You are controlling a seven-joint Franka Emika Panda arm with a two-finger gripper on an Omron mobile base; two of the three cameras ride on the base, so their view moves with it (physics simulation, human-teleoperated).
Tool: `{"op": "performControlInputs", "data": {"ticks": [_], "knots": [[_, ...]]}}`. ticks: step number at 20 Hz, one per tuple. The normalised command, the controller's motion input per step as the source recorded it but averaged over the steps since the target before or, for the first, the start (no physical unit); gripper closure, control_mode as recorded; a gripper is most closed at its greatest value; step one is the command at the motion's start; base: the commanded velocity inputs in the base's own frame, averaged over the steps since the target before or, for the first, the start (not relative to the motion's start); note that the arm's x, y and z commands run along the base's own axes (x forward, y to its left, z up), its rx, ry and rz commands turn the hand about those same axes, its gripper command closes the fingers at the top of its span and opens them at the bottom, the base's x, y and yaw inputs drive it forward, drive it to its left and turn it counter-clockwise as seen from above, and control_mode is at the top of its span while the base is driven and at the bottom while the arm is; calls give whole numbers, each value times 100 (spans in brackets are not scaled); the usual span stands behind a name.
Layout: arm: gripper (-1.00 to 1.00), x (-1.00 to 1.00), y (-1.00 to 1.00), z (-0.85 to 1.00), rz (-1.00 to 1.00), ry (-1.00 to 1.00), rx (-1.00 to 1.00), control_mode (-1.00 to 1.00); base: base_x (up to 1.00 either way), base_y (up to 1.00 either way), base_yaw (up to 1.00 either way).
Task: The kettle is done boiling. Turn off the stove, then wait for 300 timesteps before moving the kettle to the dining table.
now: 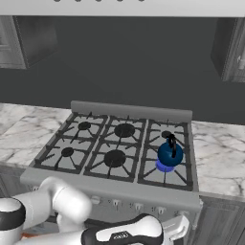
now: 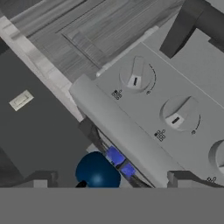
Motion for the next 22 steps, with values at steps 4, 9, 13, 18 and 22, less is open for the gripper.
{"op": "performControlInputs", "data": {"ticks": [4,9,13,18,22], "knots": [[-100,15,-21,-25,-1,0,0,-100,0,0,0],[-100,16,-21,-20,-1,0,0,-100,0,0,0],[-100,10,-16,-23,0,0,0,-100,0,0,0],[-100,2,-6,-17,-2,0,0,-100,0,0,0],[-100,4,0,-1,-4,0,0,-100,0,0,0]]}}
